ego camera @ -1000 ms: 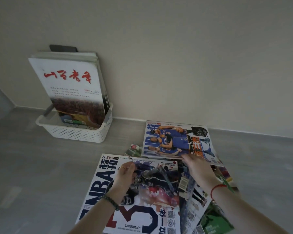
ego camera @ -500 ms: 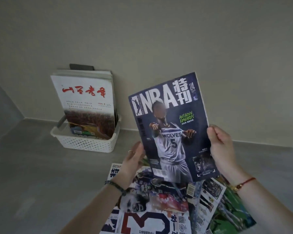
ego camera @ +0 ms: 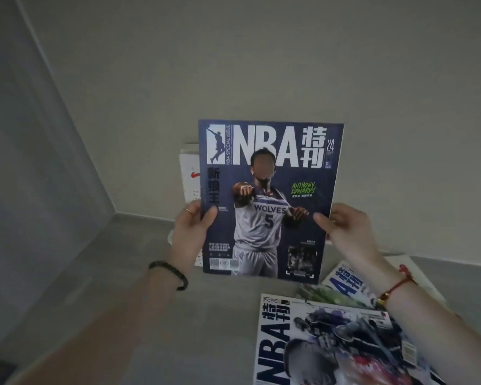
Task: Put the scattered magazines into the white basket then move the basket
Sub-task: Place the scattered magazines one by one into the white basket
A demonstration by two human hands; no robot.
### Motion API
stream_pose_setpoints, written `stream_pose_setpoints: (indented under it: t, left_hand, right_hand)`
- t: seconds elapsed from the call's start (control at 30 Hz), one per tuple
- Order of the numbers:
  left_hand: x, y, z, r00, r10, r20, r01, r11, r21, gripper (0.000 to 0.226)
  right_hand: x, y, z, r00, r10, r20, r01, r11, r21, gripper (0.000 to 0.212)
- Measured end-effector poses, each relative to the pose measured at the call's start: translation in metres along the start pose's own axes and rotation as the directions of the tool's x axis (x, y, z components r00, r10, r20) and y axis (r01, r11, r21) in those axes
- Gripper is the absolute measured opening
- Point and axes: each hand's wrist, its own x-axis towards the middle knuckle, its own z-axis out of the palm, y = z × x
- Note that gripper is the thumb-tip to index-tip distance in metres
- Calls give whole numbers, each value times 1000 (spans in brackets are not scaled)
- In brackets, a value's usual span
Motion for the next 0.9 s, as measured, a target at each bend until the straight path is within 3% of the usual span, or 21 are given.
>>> stream_pose_setpoints:
  t: [0.13, 0.23, 0.33, 0.57, 0.67, 0.77, 0.9]
  left_hand:
    - [57, 33, -43, 984, 160, -74, -144, 973, 182, 10]
    - [97, 38, -68, 978, 190, -86, -156, 940, 303, 7]
    - [121, 22, -80, 982, 154, -110, -111, 941, 320, 13]
    - [146, -43, -78, 994, -17, -105, 47, 953, 300, 17]
    - [152, -64, -79, 989, -45, -144, 87, 950, 300, 19]
    - [155, -80, -83, 981, -68, -179, 119, 949, 291, 11]
    - [157, -86, -87, 984, -11, -178, 70, 942, 329, 18]
  right_hand:
    - [36, -33, 57, 989, -126, -81, 121, 991, -62, 35]
    - [59, -42, 93, 982, -130, -135, 123, 991, -60, 32]
    - [75, -30, 119, 986, -60, -155, 42, 992, -120, 19]
    - [86, 24, 139, 975, 81, -205, -129, 965, -230, 13]
    - [87, 39, 148, 974, 86, -208, -135, 964, -230, 1]
    - [92, 45, 159, 979, 83, -184, -125, 965, -230, 4]
    - [90, 59, 166, 975, 115, -188, -161, 954, -251, 8]
